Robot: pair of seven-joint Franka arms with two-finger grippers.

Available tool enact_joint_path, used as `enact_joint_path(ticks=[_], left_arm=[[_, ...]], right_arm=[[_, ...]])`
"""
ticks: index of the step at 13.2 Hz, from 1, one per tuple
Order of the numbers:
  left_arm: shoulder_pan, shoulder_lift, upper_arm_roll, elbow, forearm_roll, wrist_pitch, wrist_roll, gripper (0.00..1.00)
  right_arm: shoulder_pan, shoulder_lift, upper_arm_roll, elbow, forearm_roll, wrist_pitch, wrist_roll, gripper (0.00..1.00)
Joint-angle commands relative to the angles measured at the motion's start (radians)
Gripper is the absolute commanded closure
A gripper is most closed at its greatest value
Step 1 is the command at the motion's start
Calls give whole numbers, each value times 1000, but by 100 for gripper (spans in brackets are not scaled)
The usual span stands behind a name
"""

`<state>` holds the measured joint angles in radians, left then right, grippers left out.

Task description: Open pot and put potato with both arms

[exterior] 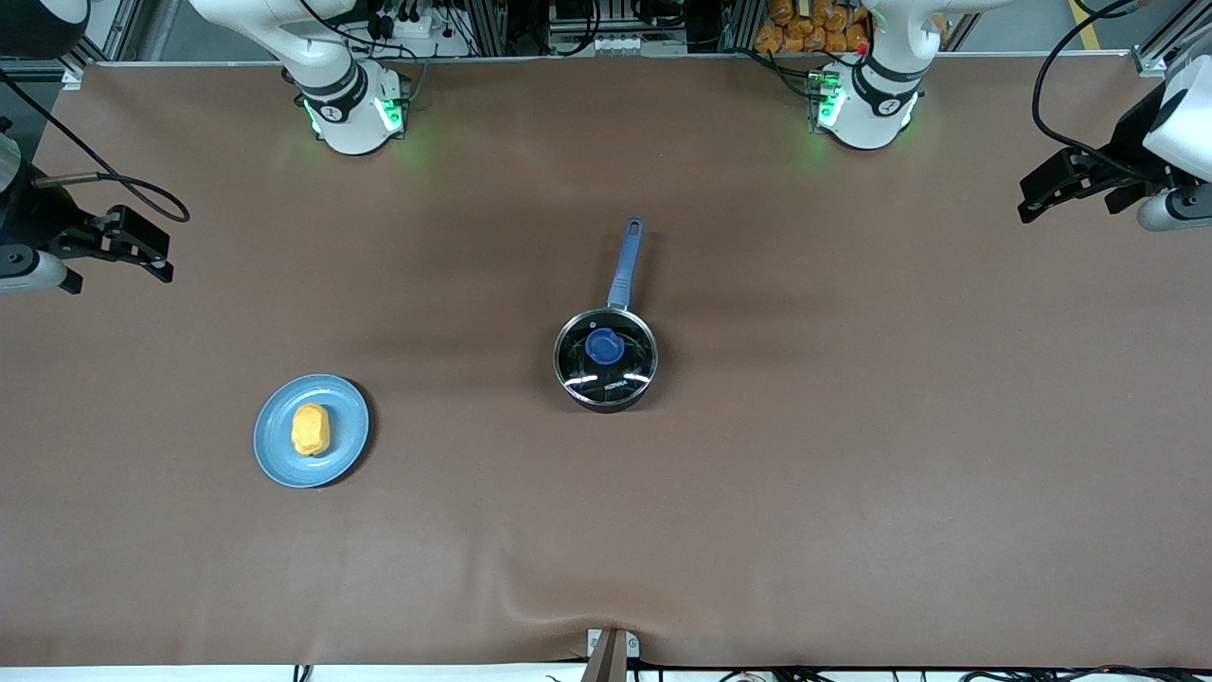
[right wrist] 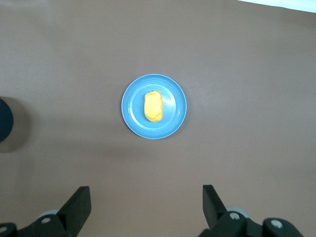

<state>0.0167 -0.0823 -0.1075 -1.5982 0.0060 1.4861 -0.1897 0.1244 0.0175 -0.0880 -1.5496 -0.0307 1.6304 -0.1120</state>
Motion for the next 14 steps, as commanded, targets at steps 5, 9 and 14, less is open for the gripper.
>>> enact_joint_path(ticks=[5,9,14], left_arm=[[3,1,-3,29,8,-35,15,0],[-32,44,-24,29,-4,-32,6,0],[-141,228,-54,174,-5,-27,-103,0]], right_arm=[[-5,-5,2,2,-15,-12,-5,0],[-11,4,2,-46,-15,37,-15,0],[-11,16,2,-160,-2,218,-14,0]])
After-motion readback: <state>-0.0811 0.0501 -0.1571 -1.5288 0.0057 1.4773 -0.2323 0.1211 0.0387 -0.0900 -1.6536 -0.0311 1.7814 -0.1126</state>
